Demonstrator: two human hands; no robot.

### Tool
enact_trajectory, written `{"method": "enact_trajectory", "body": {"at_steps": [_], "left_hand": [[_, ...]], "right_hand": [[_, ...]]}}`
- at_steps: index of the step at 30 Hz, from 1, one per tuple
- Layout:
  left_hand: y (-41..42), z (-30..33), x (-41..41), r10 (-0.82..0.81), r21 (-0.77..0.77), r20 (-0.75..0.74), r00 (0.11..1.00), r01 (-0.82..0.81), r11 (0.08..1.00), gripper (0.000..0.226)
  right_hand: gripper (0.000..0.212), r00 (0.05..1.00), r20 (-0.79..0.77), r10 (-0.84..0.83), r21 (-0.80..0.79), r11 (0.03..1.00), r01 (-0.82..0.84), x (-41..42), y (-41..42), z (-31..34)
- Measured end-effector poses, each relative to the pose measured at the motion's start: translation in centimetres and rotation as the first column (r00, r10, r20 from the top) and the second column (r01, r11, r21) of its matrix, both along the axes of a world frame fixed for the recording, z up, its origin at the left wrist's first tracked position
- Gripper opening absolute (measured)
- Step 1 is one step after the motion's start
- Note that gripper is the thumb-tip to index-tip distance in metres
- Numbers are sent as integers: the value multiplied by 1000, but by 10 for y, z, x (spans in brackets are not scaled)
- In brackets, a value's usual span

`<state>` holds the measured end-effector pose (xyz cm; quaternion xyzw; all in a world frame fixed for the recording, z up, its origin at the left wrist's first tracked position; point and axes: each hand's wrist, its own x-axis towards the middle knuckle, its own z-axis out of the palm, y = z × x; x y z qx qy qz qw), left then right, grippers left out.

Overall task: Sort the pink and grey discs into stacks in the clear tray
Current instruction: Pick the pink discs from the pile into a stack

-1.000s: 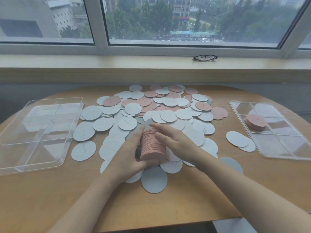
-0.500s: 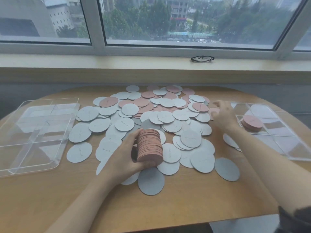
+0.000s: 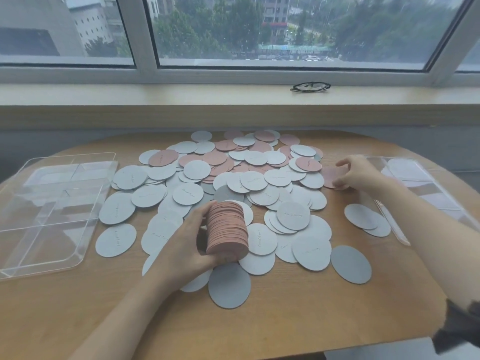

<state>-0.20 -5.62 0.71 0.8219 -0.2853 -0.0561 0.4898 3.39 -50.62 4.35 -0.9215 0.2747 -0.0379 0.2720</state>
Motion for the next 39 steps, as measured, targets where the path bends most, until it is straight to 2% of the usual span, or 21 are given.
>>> {"method": "enact_trajectory", "body": {"at_steps": [4, 8, 11, 14, 16, 18, 20, 23, 27, 33, 36, 39], "left_hand": [[-1, 1, -1, -10, -23, -19, 1000, 9, 1000, 101], [-1, 3, -3, -13, -30, -28, 1000, 12, 999, 101], [-1, 4, -3, -10, -35, -31, 999, 9, 999, 98], [-1, 4, -3, -8, -42, -30, 1000, 7, 999, 95], [-1, 4, -3, -8, -45, -16, 1000, 7, 999, 94], [-1, 3, -3, -9, -54, -8, 1000, 9, 998, 95], [-2, 4, -2, -13, -64, -12, 1000, 12, 998, 100], [-2, 3, 0, -13, -80, -40, 999, 9, 997, 109], [-1, 0, 1, 6, -82, -29, 1000, -9, 997, 106], [-1, 1, 1, 17, -68, -23, 1000, -18, 997, 99], [0, 1, 0, 4, -70, -26, 1000, -6, 998, 98], [-1, 1, 1, -7, -71, -27, 1000, 5, 997, 99]], "right_hand": [[38, 969, 226, -97, 136, 988, 67, -24, 23, 6], [14, 851, 523, -51, 27, 999, 43, -56, 70, 17], [17, 741, 671, 20, -3, 1000, -25, -67, 117, 30], [40, 732, 665, 152, 96, 953, -286, -68, 171, 41], [48, 723, 649, 239, 131, 901, -415, -64, 203, 39], [44, 732, 620, 282, 174, 861, -478, -56, 223, 31], [32, 753, 603, 263, 307, 795, -524, -51, 236, 23], [18, 780, 582, 229, 447, 711, -543, -47, 244, 13], [10, 780, 577, 241, 414, 737, -535, -48, 243, -3], [24, 683, 725, -86, 480, 775, -412, -50, 239, 7], [22, 733, 680, 30, 418, 805, -421, -44, 237, 4], [23, 758, 594, 272, 361, 751, -552, -46, 242, -4]]}}
